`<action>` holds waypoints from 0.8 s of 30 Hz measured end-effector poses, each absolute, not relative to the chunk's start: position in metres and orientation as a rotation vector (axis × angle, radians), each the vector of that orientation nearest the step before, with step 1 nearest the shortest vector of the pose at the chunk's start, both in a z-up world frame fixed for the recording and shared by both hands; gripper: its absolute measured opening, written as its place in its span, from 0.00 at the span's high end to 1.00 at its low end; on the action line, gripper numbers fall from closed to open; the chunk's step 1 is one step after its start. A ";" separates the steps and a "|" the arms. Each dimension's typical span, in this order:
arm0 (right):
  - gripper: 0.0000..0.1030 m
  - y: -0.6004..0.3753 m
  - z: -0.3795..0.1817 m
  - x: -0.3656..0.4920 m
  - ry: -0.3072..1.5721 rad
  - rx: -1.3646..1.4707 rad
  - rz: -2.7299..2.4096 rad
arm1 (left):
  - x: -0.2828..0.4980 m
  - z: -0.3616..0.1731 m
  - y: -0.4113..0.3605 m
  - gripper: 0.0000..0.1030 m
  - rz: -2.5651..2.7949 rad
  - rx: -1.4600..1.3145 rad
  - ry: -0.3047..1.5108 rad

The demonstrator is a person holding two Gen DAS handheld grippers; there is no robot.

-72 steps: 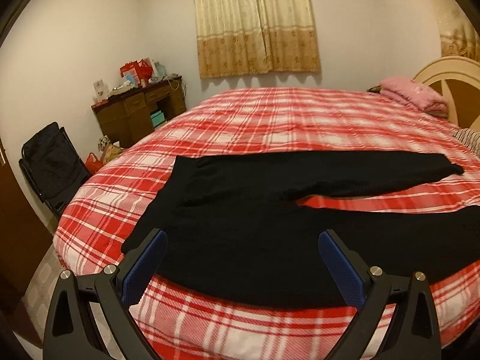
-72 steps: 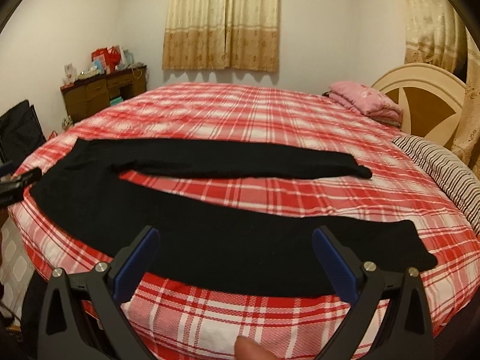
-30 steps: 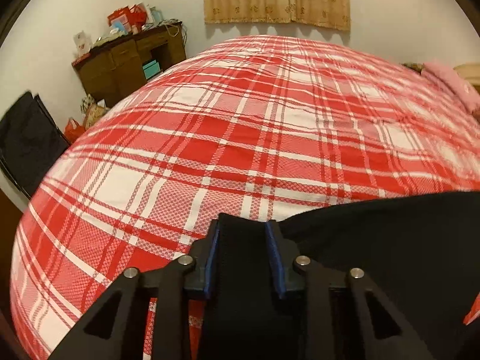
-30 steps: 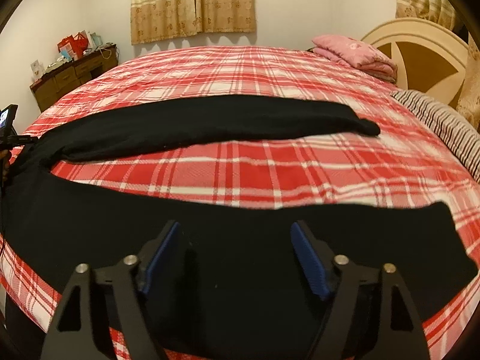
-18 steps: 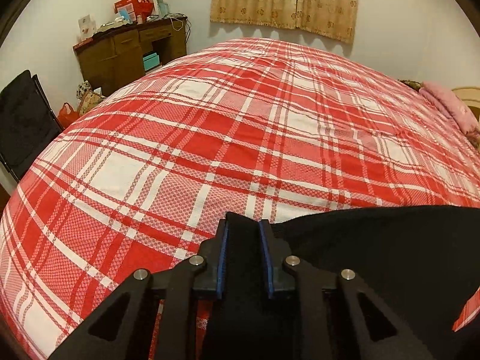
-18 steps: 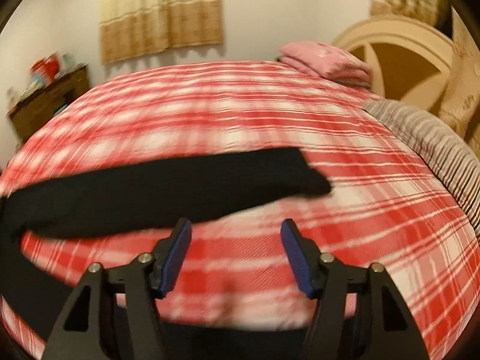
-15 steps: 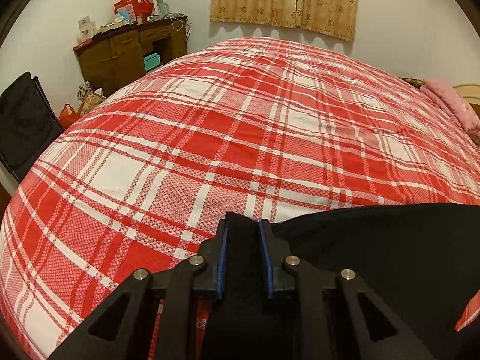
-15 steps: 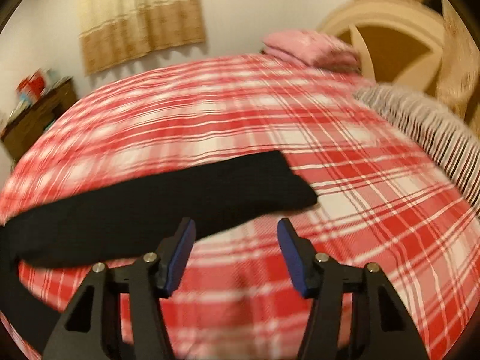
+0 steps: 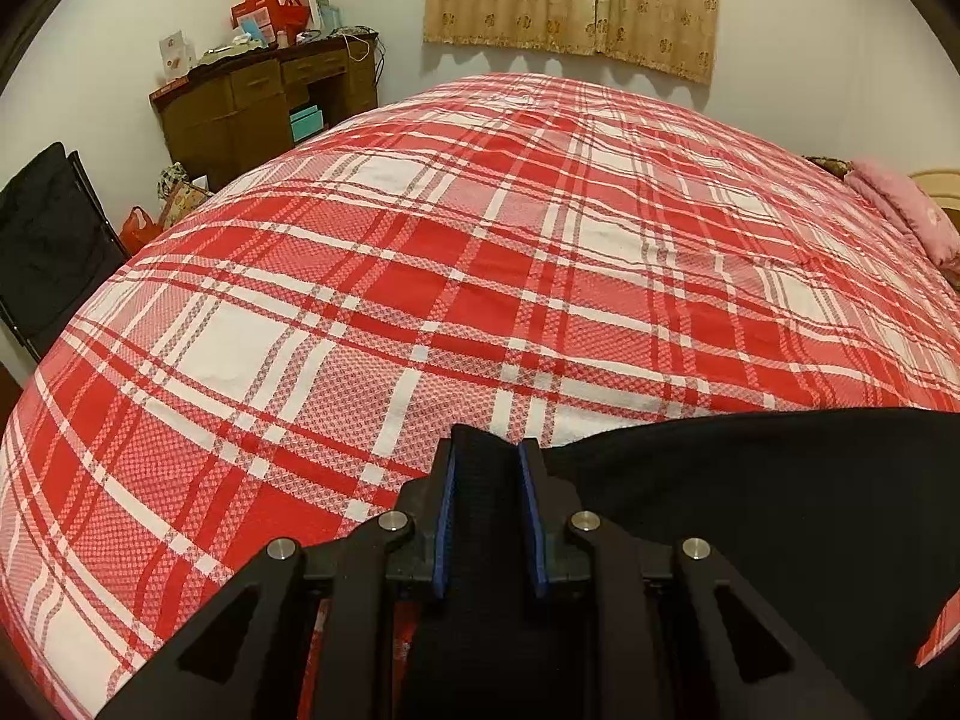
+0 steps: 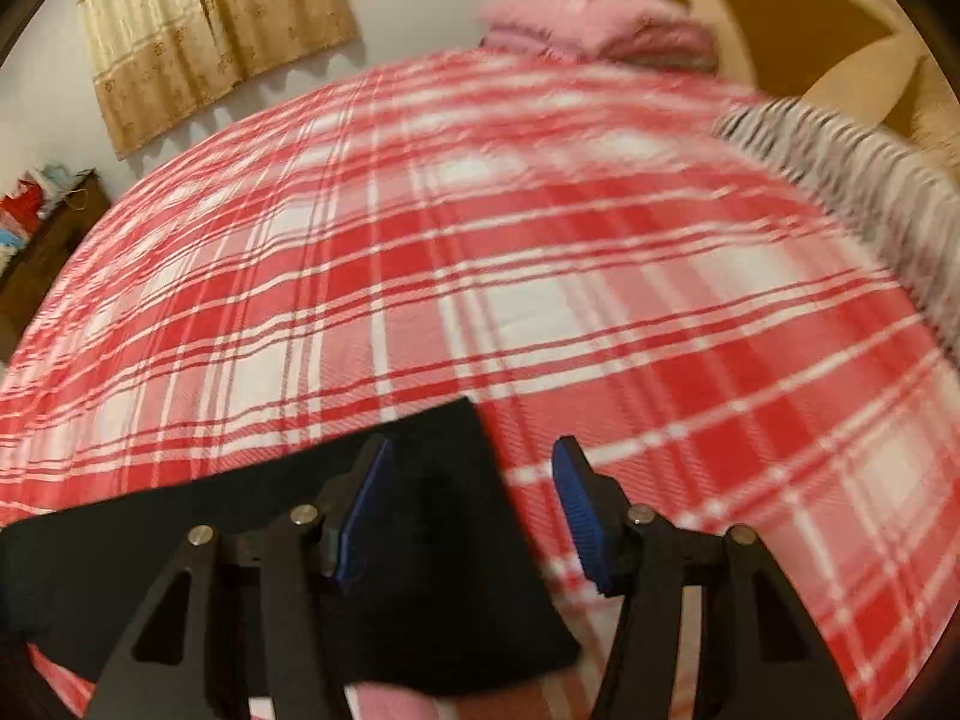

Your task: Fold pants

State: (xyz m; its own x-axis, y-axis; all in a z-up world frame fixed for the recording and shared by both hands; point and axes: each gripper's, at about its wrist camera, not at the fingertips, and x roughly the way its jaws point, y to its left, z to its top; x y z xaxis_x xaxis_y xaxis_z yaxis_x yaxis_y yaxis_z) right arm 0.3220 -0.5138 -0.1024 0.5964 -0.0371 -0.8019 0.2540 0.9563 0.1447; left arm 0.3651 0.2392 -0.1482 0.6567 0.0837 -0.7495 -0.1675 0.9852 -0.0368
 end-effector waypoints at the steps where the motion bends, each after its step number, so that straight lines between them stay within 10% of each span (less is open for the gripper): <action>1: 0.39 -0.514 -0.107 0.327 0.937 0.259 -0.155 | 0.366 -0.149 0.240 0.80 0.141 -0.108 0.844; 6: 0.43 -0.503 -0.125 0.341 0.973 0.169 -0.142 | 0.367 -0.150 0.239 0.79 0.146 -0.093 0.851; 11: 0.86 -0.502 -0.122 0.335 0.929 0.170 -0.101 | 0.372 -0.148 0.229 0.88 0.155 -0.023 0.867; 24: 0.90 -0.472 -0.018 0.249 0.588 0.049 0.020 | 0.318 -0.107 0.245 0.89 0.029 -0.128 0.677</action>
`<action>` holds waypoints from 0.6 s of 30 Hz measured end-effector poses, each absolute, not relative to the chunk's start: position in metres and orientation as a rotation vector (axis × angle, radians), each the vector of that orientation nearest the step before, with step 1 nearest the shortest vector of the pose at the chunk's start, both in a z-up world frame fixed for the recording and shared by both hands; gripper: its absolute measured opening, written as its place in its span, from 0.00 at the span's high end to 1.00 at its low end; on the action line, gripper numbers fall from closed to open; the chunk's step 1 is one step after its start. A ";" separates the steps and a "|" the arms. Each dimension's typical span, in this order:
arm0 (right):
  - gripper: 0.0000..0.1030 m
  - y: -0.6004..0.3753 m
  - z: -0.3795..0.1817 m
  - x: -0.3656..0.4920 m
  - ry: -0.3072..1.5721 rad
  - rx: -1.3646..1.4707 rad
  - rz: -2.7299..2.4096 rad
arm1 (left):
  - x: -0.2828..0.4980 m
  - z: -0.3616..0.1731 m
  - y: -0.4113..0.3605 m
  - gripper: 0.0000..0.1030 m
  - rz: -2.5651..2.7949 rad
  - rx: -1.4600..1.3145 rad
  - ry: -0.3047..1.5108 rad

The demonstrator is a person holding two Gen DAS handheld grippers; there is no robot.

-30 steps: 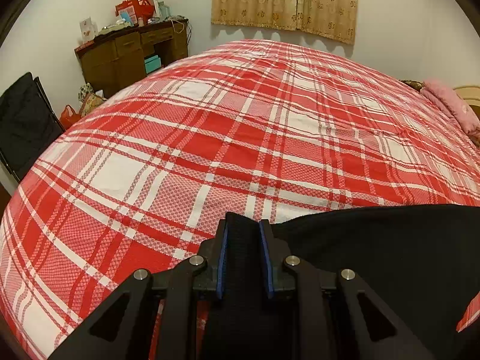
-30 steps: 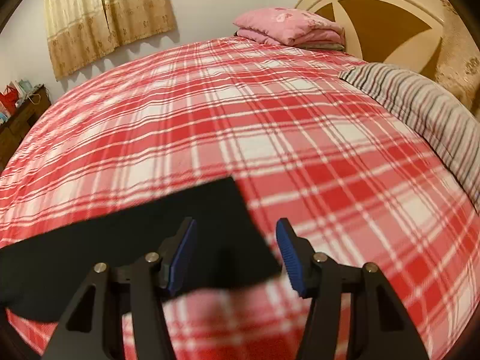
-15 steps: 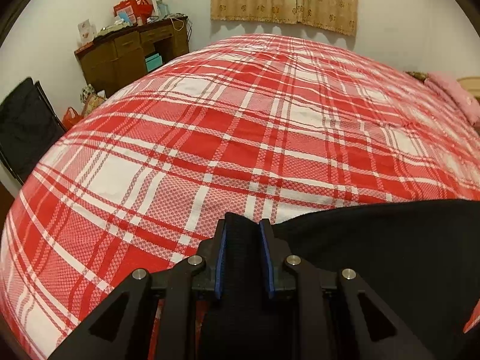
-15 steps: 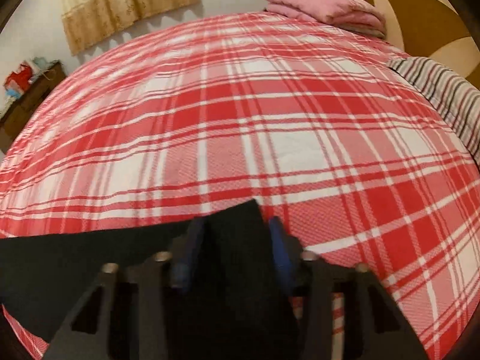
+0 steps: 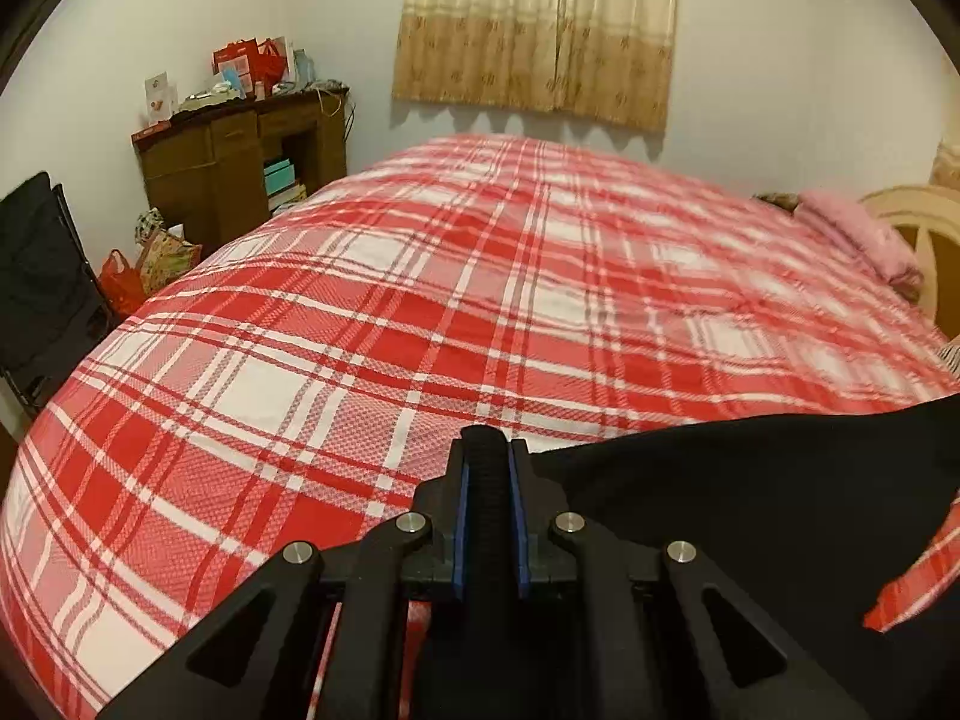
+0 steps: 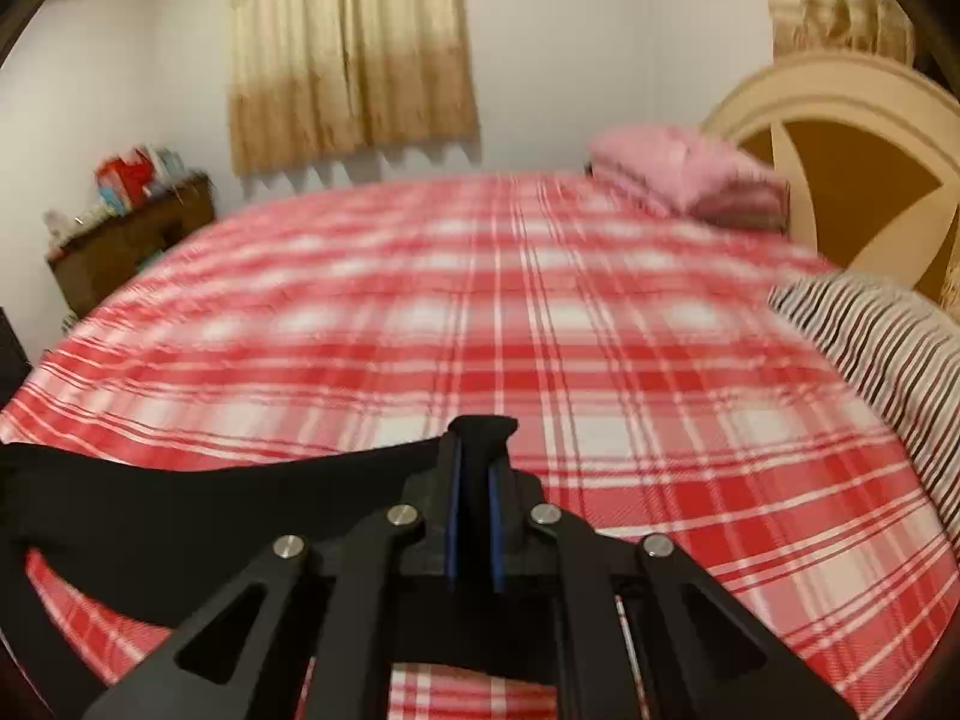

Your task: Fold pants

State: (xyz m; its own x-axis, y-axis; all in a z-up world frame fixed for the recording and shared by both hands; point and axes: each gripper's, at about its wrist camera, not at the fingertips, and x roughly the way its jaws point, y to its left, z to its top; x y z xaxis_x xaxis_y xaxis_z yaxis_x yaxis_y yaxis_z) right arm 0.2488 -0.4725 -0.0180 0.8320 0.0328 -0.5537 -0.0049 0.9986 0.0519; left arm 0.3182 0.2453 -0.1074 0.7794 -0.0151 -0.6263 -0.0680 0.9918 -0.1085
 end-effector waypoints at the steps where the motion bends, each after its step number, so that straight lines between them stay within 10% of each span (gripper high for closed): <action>1: 0.90 -0.473 -0.011 0.242 0.561 0.053 0.030 | 0.314 -0.105 0.246 0.89 0.018 -0.143 0.662; 18: 0.90 -0.509 -0.028 0.064 0.420 0.157 0.097 | 0.172 -0.091 0.273 0.89 -0.261 -0.351 0.457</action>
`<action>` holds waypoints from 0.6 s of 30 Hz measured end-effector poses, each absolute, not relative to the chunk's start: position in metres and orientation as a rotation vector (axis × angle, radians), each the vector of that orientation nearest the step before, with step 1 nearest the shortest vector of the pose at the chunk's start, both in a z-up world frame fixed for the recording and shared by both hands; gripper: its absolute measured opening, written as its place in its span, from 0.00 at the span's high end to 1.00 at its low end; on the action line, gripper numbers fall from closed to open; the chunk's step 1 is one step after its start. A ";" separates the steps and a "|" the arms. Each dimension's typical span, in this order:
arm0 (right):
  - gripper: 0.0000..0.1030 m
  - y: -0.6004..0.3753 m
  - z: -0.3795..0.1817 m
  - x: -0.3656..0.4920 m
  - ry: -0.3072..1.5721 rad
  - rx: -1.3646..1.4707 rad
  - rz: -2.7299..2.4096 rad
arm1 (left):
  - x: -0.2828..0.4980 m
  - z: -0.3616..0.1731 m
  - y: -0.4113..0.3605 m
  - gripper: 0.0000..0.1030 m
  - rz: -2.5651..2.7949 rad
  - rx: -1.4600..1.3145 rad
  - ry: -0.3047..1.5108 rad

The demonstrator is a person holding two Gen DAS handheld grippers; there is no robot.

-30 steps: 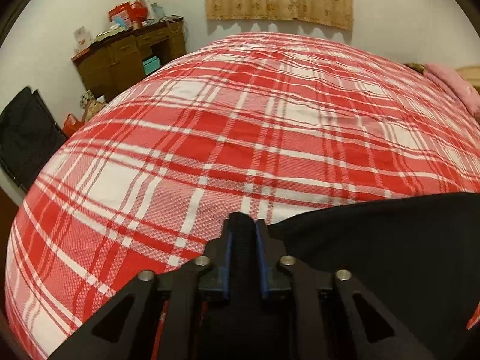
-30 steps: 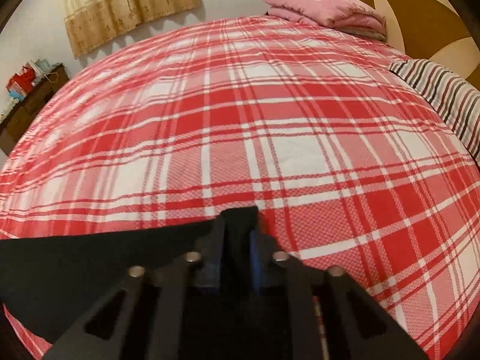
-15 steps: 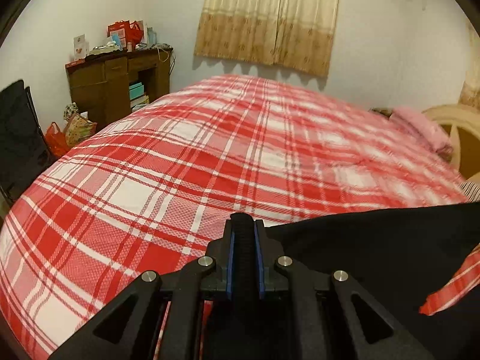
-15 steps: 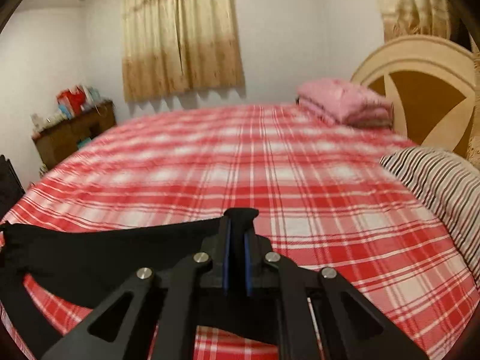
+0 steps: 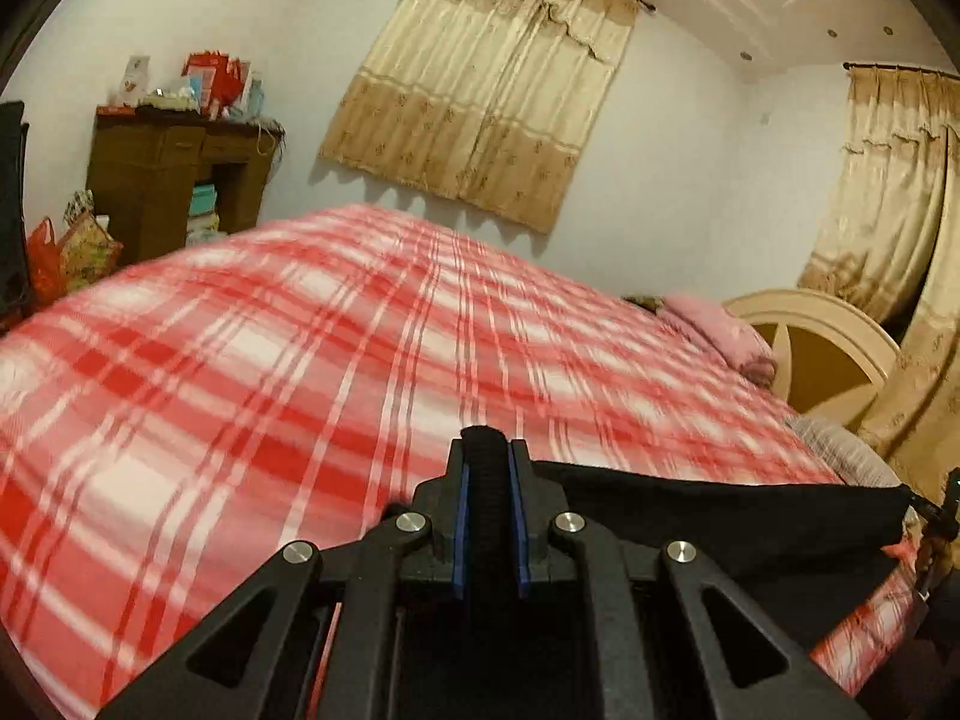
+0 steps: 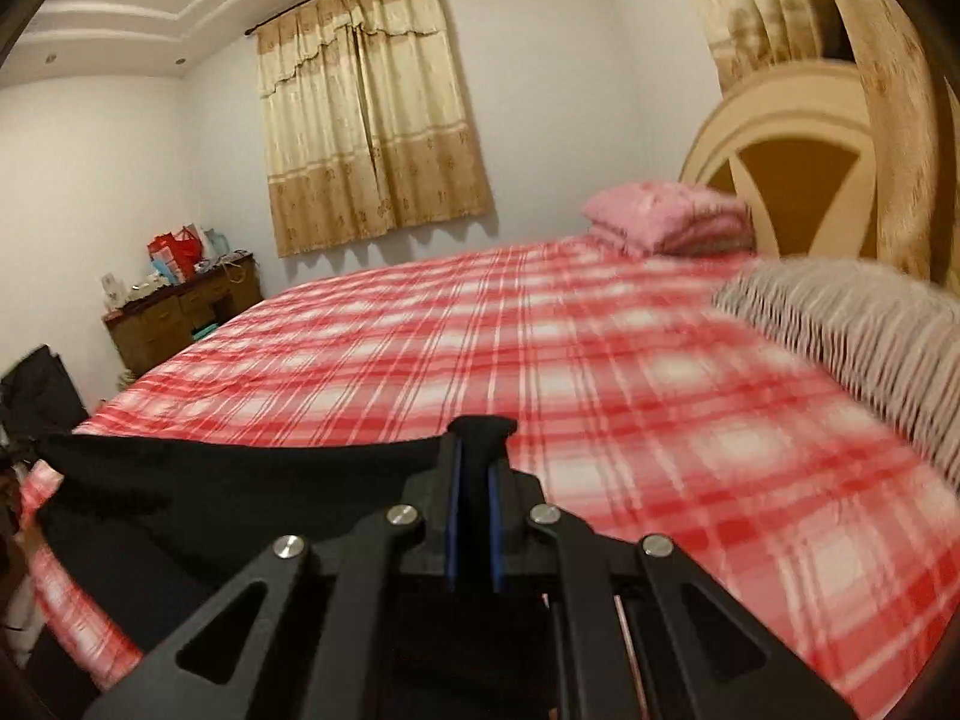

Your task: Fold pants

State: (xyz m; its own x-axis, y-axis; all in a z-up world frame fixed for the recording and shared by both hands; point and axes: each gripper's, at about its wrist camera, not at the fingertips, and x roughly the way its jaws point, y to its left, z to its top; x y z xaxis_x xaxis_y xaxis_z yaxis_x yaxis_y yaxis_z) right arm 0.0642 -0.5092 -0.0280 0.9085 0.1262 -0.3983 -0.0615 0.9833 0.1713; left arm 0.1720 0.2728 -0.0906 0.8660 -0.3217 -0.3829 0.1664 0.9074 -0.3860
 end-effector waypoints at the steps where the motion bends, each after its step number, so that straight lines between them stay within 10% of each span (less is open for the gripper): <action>1: 0.90 -0.508 -0.033 0.056 0.431 0.154 0.102 | 0.166 -0.097 0.275 0.89 -0.264 -0.354 0.469; 14: 0.81 -0.527 -0.101 0.018 0.649 0.194 0.062 | 0.108 -0.130 0.288 0.79 -0.271 -0.291 0.577; 18: 0.60 -0.532 -0.098 0.016 0.649 0.195 -0.003 | 0.091 -0.137 0.301 0.53 -0.219 -0.273 0.605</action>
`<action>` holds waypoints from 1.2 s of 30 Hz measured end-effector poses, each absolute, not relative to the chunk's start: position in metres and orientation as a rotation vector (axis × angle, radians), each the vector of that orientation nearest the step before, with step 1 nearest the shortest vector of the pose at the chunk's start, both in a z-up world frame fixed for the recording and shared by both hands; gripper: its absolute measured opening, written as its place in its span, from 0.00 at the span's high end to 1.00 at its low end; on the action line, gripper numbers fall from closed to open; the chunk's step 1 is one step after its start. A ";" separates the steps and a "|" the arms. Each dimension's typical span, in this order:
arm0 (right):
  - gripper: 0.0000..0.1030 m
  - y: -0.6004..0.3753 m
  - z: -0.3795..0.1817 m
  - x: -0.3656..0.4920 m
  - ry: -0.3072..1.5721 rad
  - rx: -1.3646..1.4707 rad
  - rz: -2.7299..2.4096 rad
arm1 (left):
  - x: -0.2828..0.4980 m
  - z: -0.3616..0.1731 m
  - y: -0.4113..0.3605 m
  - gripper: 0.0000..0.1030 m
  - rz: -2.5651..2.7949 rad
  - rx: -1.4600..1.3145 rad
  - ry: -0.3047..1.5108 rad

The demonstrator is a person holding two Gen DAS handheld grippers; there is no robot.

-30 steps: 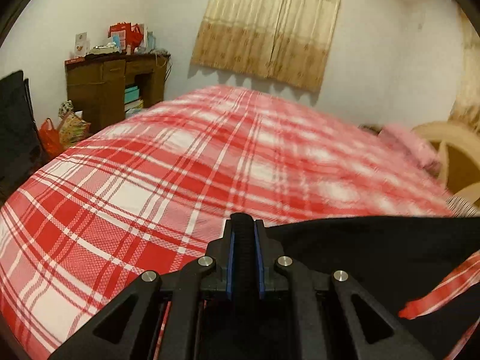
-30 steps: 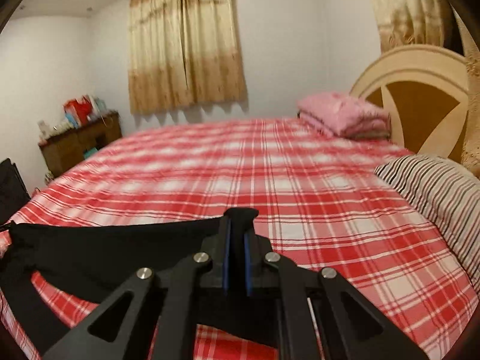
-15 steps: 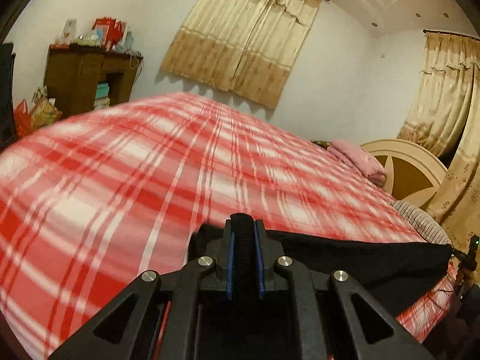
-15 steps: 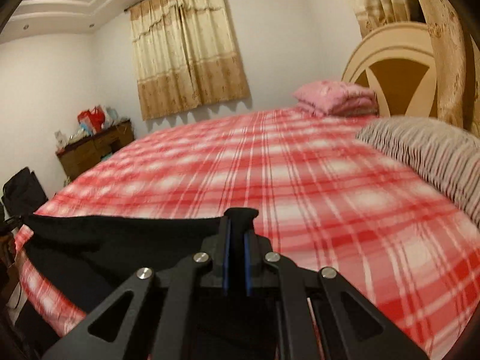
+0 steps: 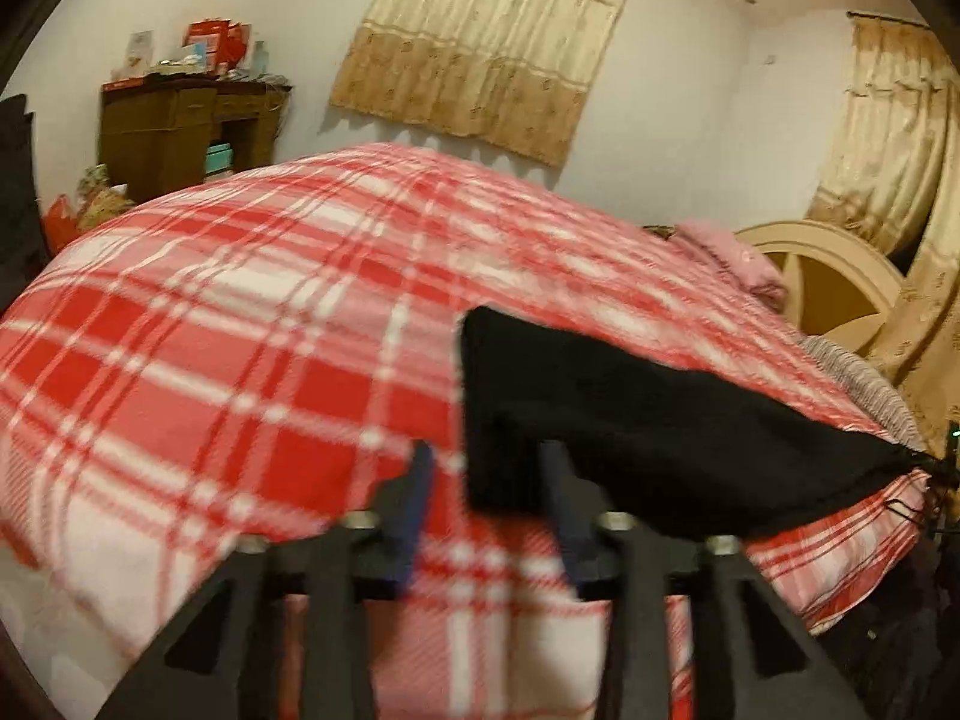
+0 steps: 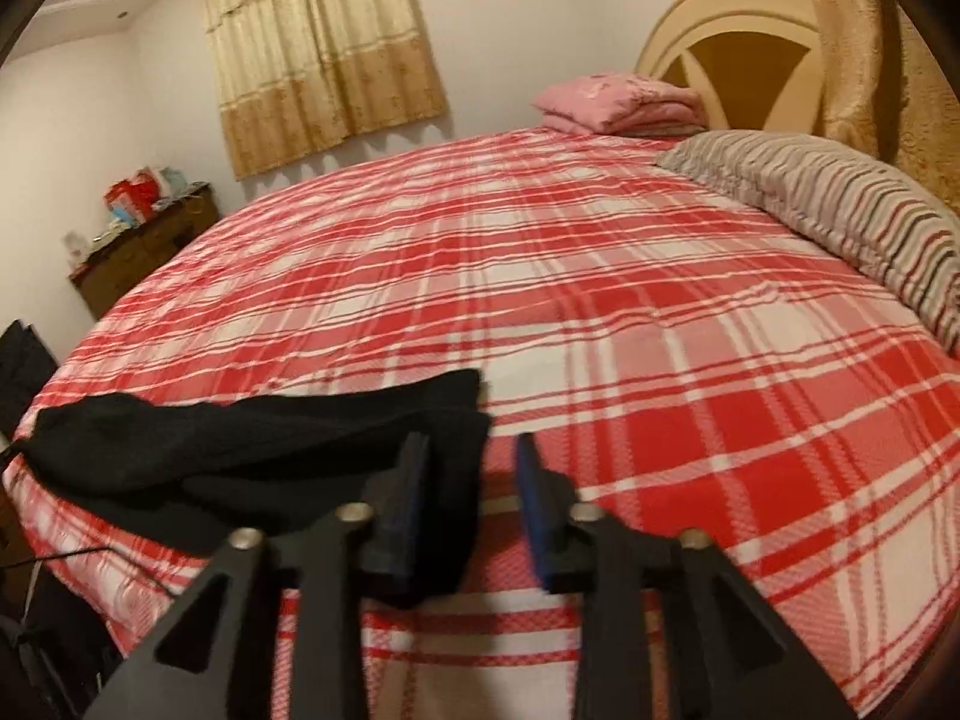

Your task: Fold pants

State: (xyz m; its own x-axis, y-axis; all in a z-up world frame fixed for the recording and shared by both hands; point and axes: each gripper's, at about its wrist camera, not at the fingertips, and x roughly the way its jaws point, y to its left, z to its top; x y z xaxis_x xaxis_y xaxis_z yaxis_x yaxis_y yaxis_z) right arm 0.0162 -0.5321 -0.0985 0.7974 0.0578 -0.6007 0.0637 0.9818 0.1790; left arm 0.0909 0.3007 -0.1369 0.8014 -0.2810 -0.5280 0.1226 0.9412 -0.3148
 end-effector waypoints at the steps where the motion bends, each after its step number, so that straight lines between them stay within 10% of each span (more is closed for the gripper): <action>1: 0.58 -0.533 -0.099 0.016 0.649 0.197 -0.009 | 0.085 -0.139 0.305 0.53 -0.188 -0.266 0.608; 36: 0.43 -0.465 -0.064 -0.007 0.647 0.417 0.076 | 0.099 -0.122 0.167 0.42 -0.263 -0.016 0.682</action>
State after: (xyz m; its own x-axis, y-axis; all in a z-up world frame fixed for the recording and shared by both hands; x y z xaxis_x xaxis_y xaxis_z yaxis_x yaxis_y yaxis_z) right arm -0.0074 -0.4648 -0.0635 0.7982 0.1967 -0.5694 0.0601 0.9145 0.4002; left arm 0.0989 0.1671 -0.1222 0.7445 -0.2456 -0.6208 0.2354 0.9667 -0.1001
